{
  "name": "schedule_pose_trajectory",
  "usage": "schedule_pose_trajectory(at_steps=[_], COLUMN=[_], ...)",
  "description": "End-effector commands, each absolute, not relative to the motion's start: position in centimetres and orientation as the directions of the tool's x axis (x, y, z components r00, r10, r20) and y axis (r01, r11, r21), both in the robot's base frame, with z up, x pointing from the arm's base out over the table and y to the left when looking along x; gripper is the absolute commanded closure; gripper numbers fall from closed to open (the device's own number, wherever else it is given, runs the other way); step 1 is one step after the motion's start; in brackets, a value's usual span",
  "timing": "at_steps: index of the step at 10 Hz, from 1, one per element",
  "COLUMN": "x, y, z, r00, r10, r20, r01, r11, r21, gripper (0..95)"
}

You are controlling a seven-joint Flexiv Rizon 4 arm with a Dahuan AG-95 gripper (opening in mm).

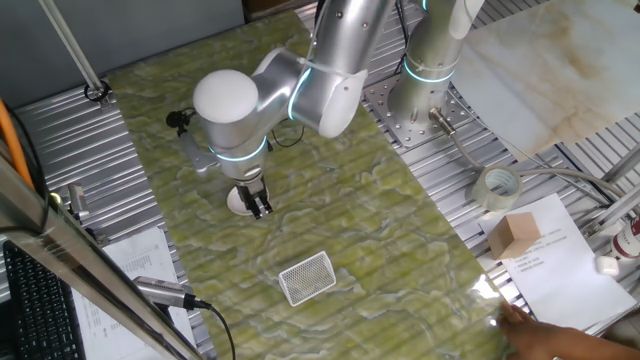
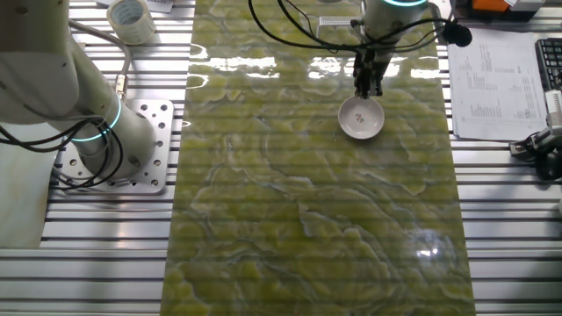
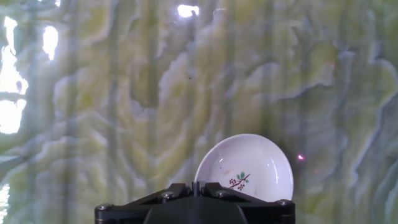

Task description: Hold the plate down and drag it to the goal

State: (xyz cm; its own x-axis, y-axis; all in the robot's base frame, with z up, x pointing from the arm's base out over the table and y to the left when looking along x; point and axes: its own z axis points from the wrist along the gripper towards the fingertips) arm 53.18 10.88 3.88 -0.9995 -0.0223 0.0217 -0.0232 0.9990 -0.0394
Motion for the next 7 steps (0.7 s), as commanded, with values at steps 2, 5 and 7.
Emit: schedule_pose_trajectory(at_steps=[2, 5, 7], x=[53.21, 53.23, 53.39], y=[10.84, 10.92, 11.36], z=[3.81, 3.79, 3.61], r00=[-0.99, -0.986, -0.987], r10=[-0.138, -0.165, -0.158], r20=[0.031, 0.033, 0.031], r01=[-0.139, -0.166, -0.159], r11=[0.99, 0.986, 0.987], r21=[-0.038, -0.032, -0.023], gripper=[95.0, 95.0, 95.0])
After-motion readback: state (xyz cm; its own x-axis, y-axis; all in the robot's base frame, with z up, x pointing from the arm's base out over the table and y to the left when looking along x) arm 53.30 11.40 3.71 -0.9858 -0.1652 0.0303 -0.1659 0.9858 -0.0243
